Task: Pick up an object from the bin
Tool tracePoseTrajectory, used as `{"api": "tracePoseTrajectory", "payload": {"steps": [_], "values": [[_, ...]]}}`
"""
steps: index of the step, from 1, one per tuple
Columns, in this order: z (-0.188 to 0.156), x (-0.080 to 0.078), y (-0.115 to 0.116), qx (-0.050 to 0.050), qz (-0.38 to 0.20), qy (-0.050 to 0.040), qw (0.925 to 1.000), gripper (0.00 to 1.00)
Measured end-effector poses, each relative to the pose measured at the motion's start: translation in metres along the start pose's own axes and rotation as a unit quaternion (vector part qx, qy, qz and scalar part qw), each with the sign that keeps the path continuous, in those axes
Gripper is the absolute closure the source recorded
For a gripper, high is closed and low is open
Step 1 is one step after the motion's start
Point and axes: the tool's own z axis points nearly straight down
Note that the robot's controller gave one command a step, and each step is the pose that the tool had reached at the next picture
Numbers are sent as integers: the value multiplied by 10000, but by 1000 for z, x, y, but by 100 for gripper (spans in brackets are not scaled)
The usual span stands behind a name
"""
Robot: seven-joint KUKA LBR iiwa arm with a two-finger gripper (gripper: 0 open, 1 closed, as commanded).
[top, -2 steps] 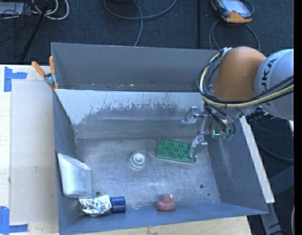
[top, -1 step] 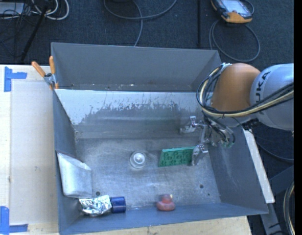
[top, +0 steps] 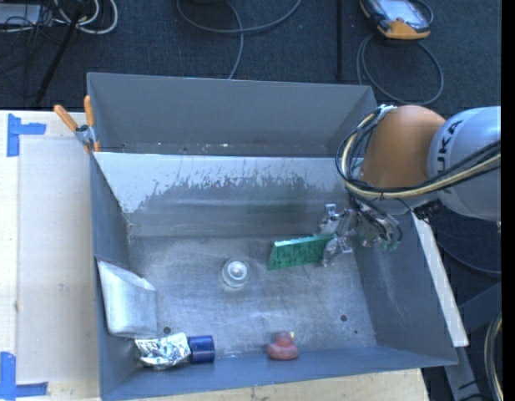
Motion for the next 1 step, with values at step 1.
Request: {"api": "tracePoseTrajectory", "payload": {"steps": [1], "values": [[-127,-4,5,4,-109,-8,9999,100]]}}
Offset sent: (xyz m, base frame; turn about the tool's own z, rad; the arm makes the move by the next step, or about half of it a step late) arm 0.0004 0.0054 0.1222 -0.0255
